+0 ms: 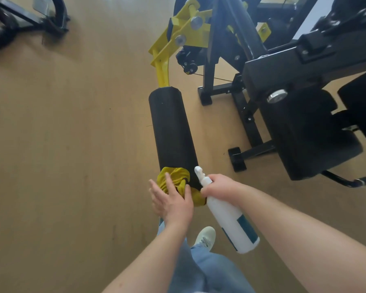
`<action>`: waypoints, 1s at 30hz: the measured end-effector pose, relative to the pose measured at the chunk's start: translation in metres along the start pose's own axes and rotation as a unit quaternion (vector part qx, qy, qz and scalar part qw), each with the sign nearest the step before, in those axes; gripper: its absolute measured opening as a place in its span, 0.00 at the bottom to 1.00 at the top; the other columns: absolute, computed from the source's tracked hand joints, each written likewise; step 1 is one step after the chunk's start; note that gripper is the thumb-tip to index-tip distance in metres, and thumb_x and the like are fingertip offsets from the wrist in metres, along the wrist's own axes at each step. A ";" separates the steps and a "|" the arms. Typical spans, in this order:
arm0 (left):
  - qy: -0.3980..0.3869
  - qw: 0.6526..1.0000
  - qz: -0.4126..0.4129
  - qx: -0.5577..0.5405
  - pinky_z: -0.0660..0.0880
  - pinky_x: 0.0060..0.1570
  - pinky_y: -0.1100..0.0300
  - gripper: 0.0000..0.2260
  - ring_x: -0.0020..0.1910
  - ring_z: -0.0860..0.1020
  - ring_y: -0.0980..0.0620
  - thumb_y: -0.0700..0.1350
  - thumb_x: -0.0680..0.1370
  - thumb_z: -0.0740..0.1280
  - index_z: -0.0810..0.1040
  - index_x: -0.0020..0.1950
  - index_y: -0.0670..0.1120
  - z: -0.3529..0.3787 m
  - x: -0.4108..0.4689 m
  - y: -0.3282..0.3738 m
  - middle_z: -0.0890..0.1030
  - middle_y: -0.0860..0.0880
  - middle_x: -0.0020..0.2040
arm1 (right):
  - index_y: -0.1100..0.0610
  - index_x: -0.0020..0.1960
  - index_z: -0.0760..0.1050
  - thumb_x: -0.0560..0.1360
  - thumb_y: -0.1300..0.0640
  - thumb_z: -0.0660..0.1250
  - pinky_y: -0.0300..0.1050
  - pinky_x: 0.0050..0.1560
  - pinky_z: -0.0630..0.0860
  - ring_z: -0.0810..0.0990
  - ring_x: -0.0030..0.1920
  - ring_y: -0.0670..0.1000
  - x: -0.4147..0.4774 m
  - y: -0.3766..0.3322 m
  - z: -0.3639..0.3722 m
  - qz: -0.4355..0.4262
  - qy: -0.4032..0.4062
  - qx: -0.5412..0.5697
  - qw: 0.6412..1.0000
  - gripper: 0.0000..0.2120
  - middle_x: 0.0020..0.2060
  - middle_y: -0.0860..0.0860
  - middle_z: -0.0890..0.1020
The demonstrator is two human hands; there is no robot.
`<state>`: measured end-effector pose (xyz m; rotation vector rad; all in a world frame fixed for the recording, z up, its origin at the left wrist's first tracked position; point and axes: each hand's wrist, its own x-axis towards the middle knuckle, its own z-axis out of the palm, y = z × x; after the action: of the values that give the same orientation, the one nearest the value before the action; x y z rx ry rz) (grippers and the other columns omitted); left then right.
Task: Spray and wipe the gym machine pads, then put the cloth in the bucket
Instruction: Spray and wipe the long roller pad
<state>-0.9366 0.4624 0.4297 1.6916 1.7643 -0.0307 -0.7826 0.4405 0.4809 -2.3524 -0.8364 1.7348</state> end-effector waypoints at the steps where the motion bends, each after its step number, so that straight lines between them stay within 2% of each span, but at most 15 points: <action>1: -0.024 0.999 -0.025 0.022 0.52 0.78 0.38 0.43 0.82 0.44 0.38 0.67 0.80 0.60 0.39 0.84 0.53 0.006 0.000 0.001 0.37 0.43 0.83 | 0.49 0.55 0.74 0.73 0.51 0.72 0.50 0.51 0.81 0.81 0.46 0.52 0.003 0.002 0.000 -0.004 0.014 0.007 1.000 0.13 0.47 0.52 0.79; 3: -0.046 0.998 -0.033 0.037 0.55 0.79 0.40 0.51 0.82 0.44 0.36 0.71 0.76 0.63 0.34 0.83 0.49 0.017 0.004 0.002 0.40 0.42 0.83 | 0.48 0.55 0.72 0.75 0.51 0.71 0.51 0.52 0.81 0.80 0.46 0.52 0.012 0.005 0.000 -0.019 0.033 0.030 0.999 0.12 0.46 0.52 0.79; 7: -0.044 0.996 -0.056 0.056 0.61 0.77 0.40 0.55 0.82 0.49 0.36 0.75 0.72 0.63 0.37 0.83 0.47 0.023 0.025 0.010 0.47 0.43 0.84 | 0.49 0.52 0.71 0.77 0.52 0.71 0.49 0.48 0.80 0.81 0.44 0.53 0.027 0.002 -0.005 -0.034 0.017 0.097 0.995 0.10 0.45 0.51 0.78; 10: -0.022 0.996 -0.087 0.023 0.65 0.74 0.41 0.54 0.79 0.57 0.37 0.74 0.72 0.64 0.41 0.83 0.45 0.022 0.046 0.020 0.55 0.41 0.82 | 0.51 0.49 0.72 0.76 0.53 0.72 0.46 0.43 0.78 0.80 0.43 0.51 0.040 -0.010 -0.009 -0.033 0.006 0.131 0.991 0.08 0.43 0.51 0.78; 12: -0.004 0.996 -0.083 0.010 0.67 0.72 0.42 0.51 0.78 0.60 0.38 0.73 0.74 0.62 0.44 0.83 0.44 0.020 0.062 0.028 0.58 0.40 0.81 | 0.54 0.49 0.73 0.76 0.54 0.71 0.48 0.46 0.77 0.79 0.43 0.51 0.051 -0.018 -0.012 -0.039 0.008 0.131 0.991 0.08 0.42 0.51 0.78; 16: 0.022 0.998 -0.045 0.023 0.66 0.72 0.43 0.46 0.78 0.61 0.39 0.70 0.78 0.59 0.45 0.84 0.44 0.015 0.092 0.042 0.57 0.42 0.82 | 0.60 0.53 0.75 0.76 0.56 0.70 0.49 0.46 0.77 0.78 0.42 0.51 0.072 -0.032 -0.027 -0.049 0.022 0.141 0.988 0.10 0.40 0.51 0.77; 18: 0.027 0.999 -0.034 0.028 0.65 0.73 0.43 0.45 0.78 0.60 0.39 0.70 0.78 0.58 0.45 0.84 0.44 0.012 0.109 0.050 0.56 0.42 0.82 | 0.62 0.55 0.73 0.76 0.56 0.70 0.49 0.46 0.77 0.78 0.41 0.51 0.082 -0.039 -0.037 -0.057 0.034 0.147 0.987 0.13 0.40 0.51 0.76; 20: 0.030 0.999 -0.024 0.033 0.64 0.73 0.43 0.45 0.78 0.59 0.39 0.70 0.79 0.58 0.45 0.84 0.44 0.008 0.128 0.061 0.56 0.42 0.82 | 0.62 0.54 0.73 0.76 0.56 0.69 0.47 0.44 0.76 0.77 0.41 0.50 0.091 -0.048 -0.048 -0.072 0.041 0.145 0.986 0.12 0.39 0.51 0.76; 23: 0.033 0.999 -0.022 0.038 0.63 0.73 0.44 0.45 0.78 0.59 0.39 0.70 0.79 0.58 0.44 0.84 0.44 0.001 0.161 0.080 0.55 0.42 0.82 | 0.56 0.43 0.72 0.75 0.57 0.69 0.46 0.41 0.72 0.74 0.38 0.48 0.108 -0.066 -0.065 -0.087 0.033 0.130 0.987 0.06 0.35 0.49 0.74; 27: 0.028 0.999 -0.011 0.045 0.63 0.73 0.44 0.44 0.78 0.60 0.38 0.69 0.80 0.56 0.43 0.84 0.43 -0.011 0.214 0.105 0.57 0.41 0.81 | 0.54 0.42 0.71 0.75 0.58 0.68 0.45 0.41 0.70 0.73 0.37 0.48 0.130 -0.087 -0.082 -0.094 0.029 0.132 0.986 0.07 0.35 0.48 0.75; 28: 0.031 0.998 -0.008 0.046 0.63 0.72 0.43 0.44 0.77 0.61 0.38 0.69 0.80 0.56 0.43 0.84 0.43 -0.014 0.227 0.111 0.58 0.41 0.81 | 0.52 0.41 0.71 0.76 0.58 0.68 0.45 0.41 0.70 0.73 0.37 0.48 0.135 -0.092 -0.085 -0.096 0.030 0.132 0.986 0.08 0.35 0.48 0.74; 30: 0.039 0.998 -0.004 0.045 0.65 0.71 0.43 0.42 0.76 0.63 0.38 0.69 0.81 0.54 0.44 0.84 0.43 -0.020 0.257 0.124 0.60 0.40 0.79 | 0.42 0.39 0.67 0.76 0.58 0.68 0.43 0.39 0.68 0.72 0.37 0.48 0.143 -0.099 -0.089 -0.100 0.037 0.124 0.987 0.15 0.35 0.45 0.73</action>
<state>-0.8153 0.7158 0.3752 1.7715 1.8515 -0.0477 -0.7097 0.6138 0.4285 -2.0807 -0.7664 1.5623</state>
